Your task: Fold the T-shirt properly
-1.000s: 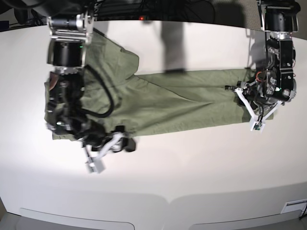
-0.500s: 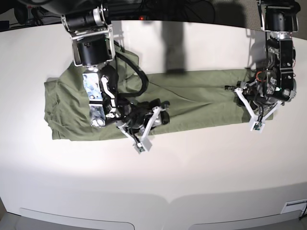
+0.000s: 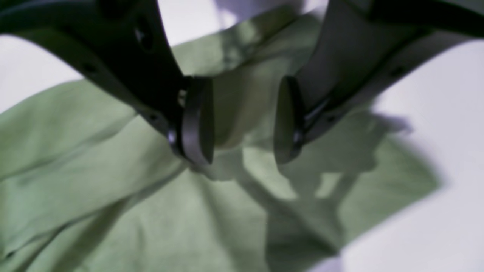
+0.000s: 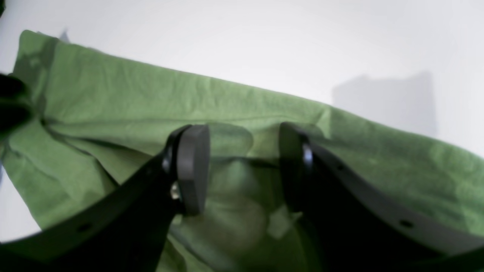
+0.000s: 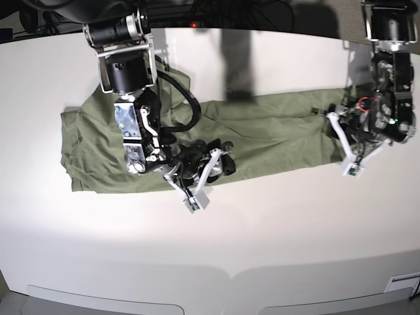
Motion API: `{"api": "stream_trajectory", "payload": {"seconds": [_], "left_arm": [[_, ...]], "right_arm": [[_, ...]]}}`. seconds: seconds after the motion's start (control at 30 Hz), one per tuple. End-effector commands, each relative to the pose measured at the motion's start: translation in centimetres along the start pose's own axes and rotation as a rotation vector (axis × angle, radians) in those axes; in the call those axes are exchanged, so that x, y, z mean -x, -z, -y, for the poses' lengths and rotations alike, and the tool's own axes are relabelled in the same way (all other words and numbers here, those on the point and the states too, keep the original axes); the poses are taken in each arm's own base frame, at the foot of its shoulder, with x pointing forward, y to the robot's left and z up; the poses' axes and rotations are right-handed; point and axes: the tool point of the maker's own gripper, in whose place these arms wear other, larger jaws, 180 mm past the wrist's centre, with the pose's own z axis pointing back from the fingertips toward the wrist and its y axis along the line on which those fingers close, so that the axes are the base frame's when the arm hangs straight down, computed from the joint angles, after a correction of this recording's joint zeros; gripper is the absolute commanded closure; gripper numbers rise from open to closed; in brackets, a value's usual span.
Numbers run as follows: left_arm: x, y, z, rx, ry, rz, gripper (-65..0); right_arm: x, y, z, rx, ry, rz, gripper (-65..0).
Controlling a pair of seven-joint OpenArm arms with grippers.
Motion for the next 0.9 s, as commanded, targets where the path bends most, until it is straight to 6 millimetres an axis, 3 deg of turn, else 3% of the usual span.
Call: {"api": "stream_trajectory", "payload": {"seconds": [0.0, 0.2, 0.33, 0.4, 0.6, 0.87], "left_arm": [[-1.3, -1.2, -1.1, -0.017, 0.012, 0.041, -25.1], [0.9, -1.9, -1.0, 0.038, 0.003, 0.014, -25.1], [-1.3, -2.0, -1.2, 0.017, 0.014, 0.175, -25.1], [-1.6, -2.0, -1.7, -0.008, 0.028, 0.171, -25.1], [1.4, -1.9, -3.7, -0.114, 0.086, 0.002, -25.1], [3.1, -1.6, -2.8, -0.089, 0.078, -0.022, -25.1]], "right_arm": [[-0.4, -0.2, 0.8, 0.037, -0.026, -0.025, -30.1], [-0.5, -0.2, 0.9, 0.044, -0.014, -0.021, -30.1], [-0.5, -0.1, 0.8, 0.04, -0.011, -0.019, -30.1], [-0.4, -0.2, 0.8, 0.04, -0.012, -0.027, -30.1], [-0.2, -0.3, 1.0, 0.045, -0.013, -0.035, -30.1], [-0.1, -0.3, 1.0, 0.045, -0.013, -0.037, -30.1]]}}
